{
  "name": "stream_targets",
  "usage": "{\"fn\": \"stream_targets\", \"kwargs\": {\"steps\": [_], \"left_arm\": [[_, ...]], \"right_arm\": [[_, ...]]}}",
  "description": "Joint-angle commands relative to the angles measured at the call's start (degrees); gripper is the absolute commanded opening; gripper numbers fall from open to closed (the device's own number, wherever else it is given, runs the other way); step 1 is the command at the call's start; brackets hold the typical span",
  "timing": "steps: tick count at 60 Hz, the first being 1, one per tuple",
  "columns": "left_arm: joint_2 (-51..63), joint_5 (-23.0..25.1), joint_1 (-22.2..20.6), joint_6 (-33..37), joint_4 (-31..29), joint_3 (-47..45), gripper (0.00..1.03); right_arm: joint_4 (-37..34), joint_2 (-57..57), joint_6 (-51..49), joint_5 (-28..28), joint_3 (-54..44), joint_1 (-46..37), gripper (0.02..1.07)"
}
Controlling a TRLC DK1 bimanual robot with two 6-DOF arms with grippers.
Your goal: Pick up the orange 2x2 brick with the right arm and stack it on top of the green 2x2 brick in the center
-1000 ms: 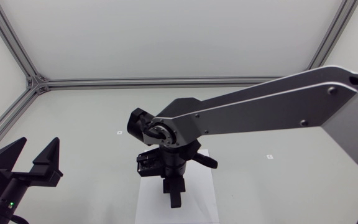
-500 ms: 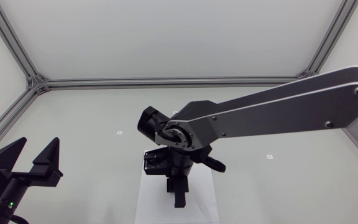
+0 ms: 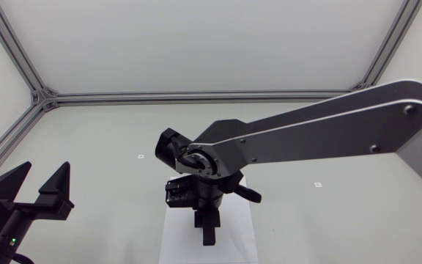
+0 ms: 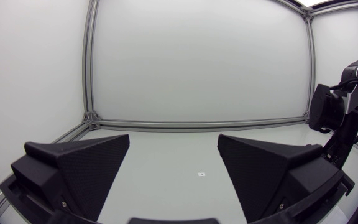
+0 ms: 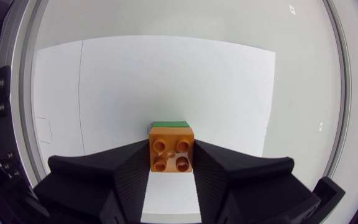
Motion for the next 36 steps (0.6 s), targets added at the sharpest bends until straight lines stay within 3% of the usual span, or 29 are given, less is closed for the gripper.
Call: {"fn": "stream_targets", "kwargs": {"steps": [1,15,36], "left_arm": [[-0.23,0.16,-0.04,0.33,-0.65,-2.35,0.99],[-0.23,0.16,-0.04,0.33,-0.65,-2.35,0.99],[-0.23,0.16,-0.04,0.33,-0.65,-2.35,0.99]], "right_arm": [[-0.83,7.24,-0.30,-1.06,-3.49,-0.67,0.30],[-0.04,7.76,-2.41,-4.84,-4.55,-2.96,0.30],[1.89,4.25,-2.58,-4.92,-5.87,-3.31,0.30]]}}
